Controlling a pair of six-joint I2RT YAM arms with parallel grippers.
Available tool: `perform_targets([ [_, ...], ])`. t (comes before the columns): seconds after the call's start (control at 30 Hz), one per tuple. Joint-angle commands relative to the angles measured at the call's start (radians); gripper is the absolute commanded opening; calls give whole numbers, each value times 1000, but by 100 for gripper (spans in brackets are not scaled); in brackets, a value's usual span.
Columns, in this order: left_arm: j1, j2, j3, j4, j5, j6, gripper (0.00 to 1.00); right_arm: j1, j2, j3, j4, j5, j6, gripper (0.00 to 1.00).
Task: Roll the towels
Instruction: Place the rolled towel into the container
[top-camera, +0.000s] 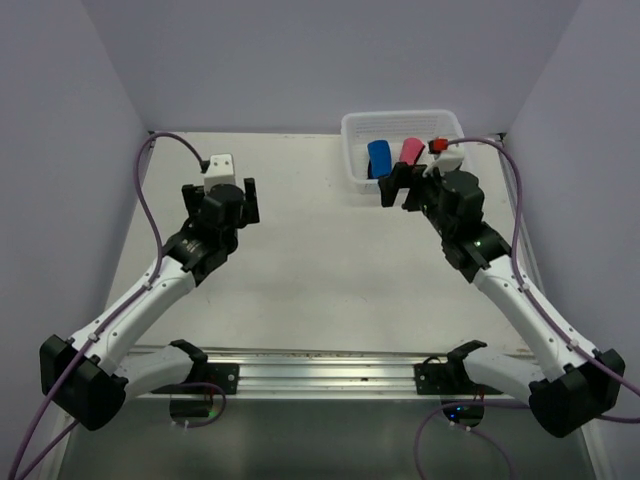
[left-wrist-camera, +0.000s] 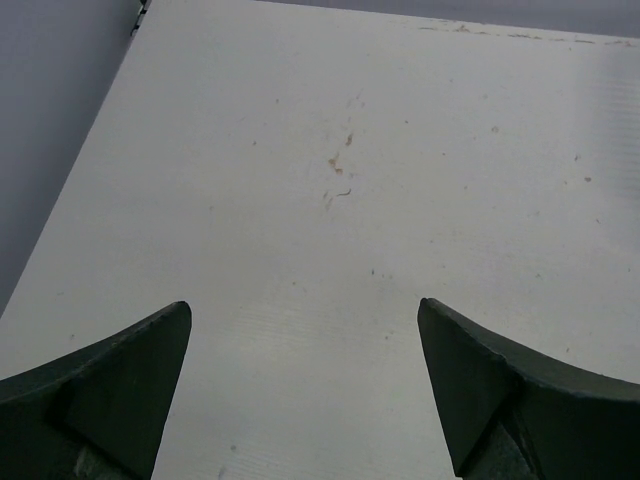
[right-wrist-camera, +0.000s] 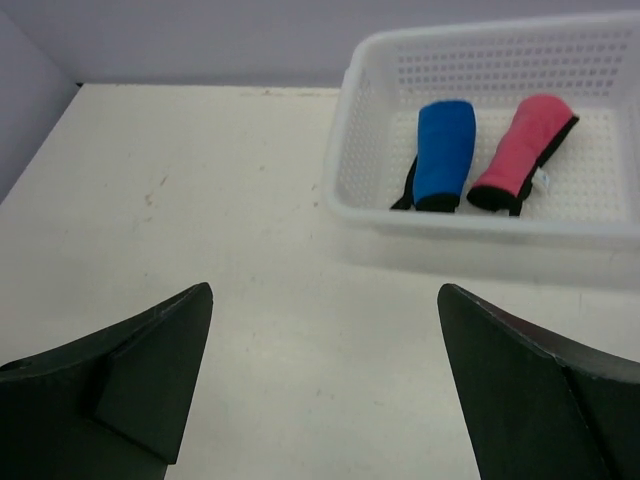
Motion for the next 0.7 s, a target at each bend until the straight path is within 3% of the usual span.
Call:
perform_targets([
  [0.0, 7, -33, -22, 11, -131, -28, 100, -1, -76, -48, -245, -24, 111, 99],
  [0.1, 7, -52, -37, 31, -112, -15, 100, -1, -137, -87, -419, 7, 149, 99],
  [0.23, 5, -84, -62, 62, -80, 3, 100, -1, -215, -162, -490, 120, 148, 99],
  [0.43, -1, -122, -85, 100, -26, 26, 100, -3, -248, -184, -480, 205, 196, 99],
  [0.67, -11, -125, -91, 111, -52, 51, 100, -1, -170, -184, -492, 206, 200, 99],
])
